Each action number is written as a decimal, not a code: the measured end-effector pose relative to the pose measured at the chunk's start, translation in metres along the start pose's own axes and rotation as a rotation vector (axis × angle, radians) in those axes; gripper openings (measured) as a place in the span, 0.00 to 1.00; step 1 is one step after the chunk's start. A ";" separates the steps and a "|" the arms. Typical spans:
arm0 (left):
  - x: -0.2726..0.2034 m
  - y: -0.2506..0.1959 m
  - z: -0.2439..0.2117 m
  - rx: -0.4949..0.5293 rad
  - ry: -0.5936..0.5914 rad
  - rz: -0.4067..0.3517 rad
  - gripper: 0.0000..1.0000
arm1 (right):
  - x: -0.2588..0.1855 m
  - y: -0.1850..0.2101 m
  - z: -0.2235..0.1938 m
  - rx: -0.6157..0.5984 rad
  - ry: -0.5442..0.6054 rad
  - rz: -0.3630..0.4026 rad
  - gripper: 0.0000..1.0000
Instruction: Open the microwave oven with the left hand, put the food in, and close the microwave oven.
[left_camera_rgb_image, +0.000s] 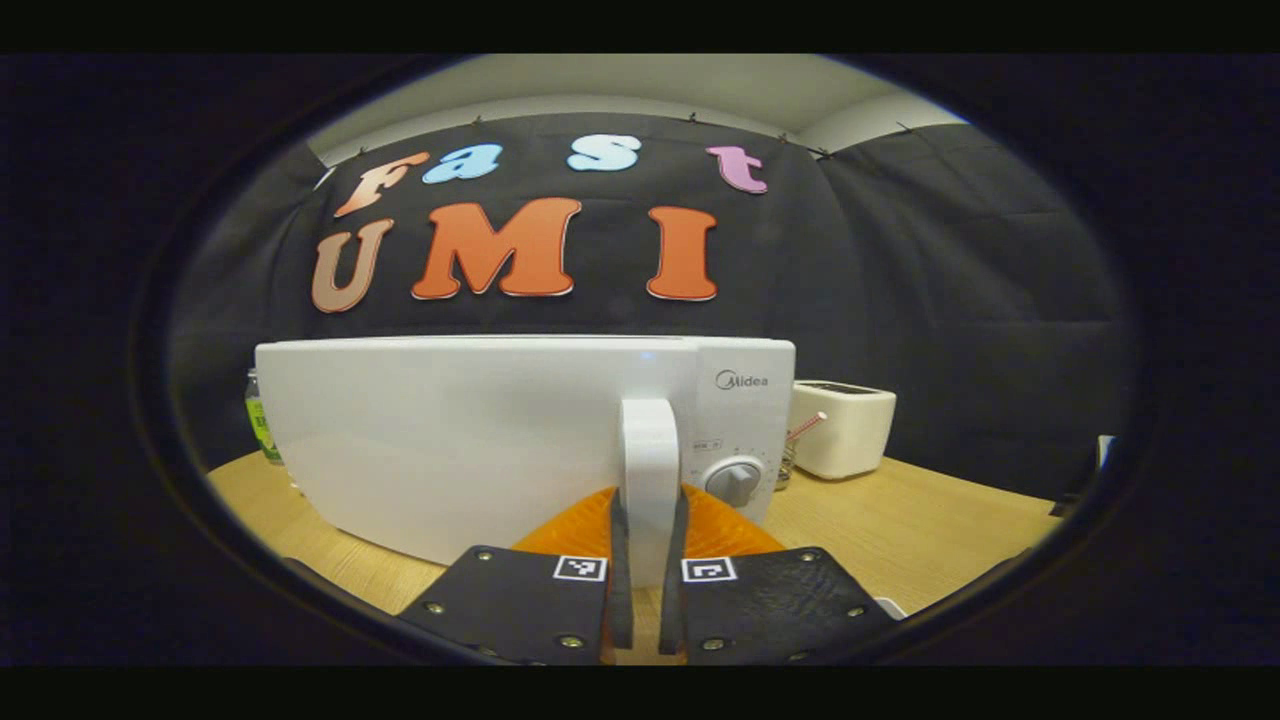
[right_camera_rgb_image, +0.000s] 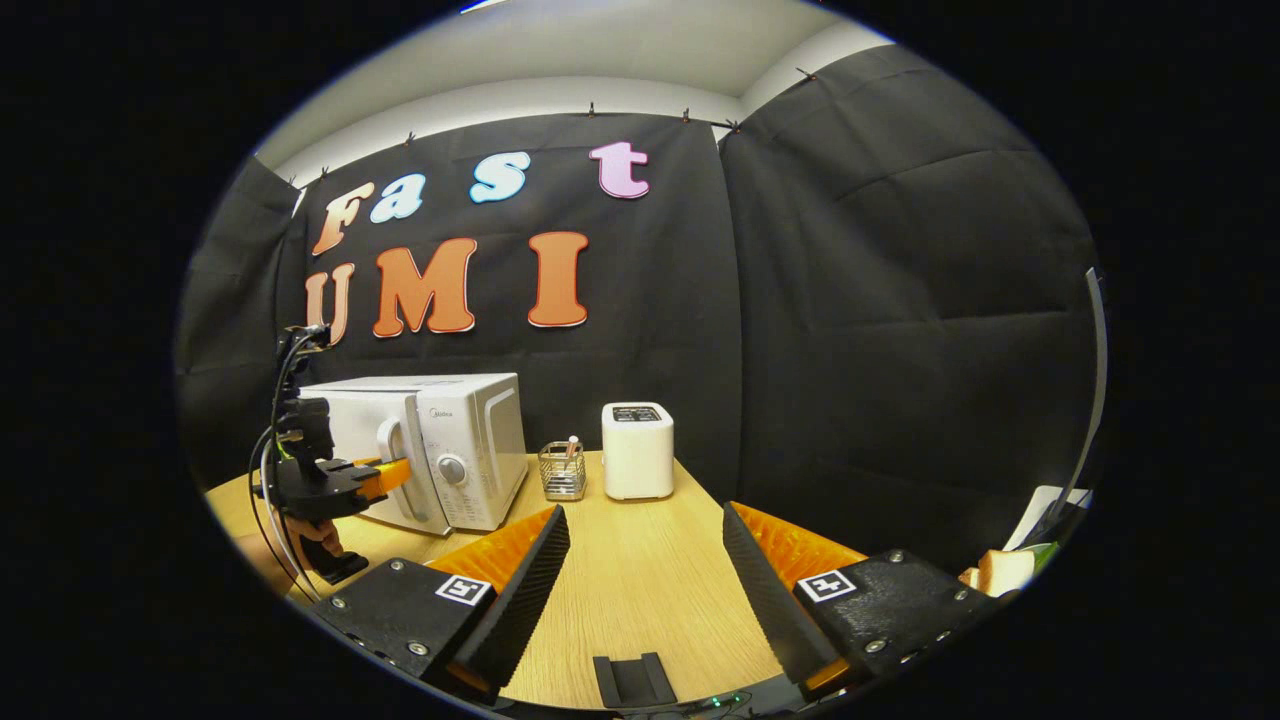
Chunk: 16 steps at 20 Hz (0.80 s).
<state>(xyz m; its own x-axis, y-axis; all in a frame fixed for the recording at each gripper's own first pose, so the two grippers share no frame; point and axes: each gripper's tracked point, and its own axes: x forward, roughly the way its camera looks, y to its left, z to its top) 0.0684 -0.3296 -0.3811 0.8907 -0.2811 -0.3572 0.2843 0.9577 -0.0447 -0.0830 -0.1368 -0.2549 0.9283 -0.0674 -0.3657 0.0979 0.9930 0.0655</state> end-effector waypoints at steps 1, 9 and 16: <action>-0.010 0.000 -0.001 -0.011 0.001 -0.013 0.10 | 0.001 0.004 -0.002 0.002 0.007 0.007 0.95; -0.119 0.028 -0.007 -0.018 -0.050 -0.050 0.13 | 0.007 0.063 -0.036 0.038 0.086 0.112 0.96; -0.204 0.085 -0.008 -0.030 -0.060 -0.004 0.12 | 0.007 0.118 -0.058 0.047 0.146 0.188 0.96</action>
<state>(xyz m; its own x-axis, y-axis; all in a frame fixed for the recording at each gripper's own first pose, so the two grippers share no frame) -0.0922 -0.1905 -0.3192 0.9096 -0.2874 -0.3001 0.2781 0.9577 -0.0740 -0.0863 -0.0147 -0.3037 0.8703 0.1368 -0.4731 -0.0524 0.9809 0.1871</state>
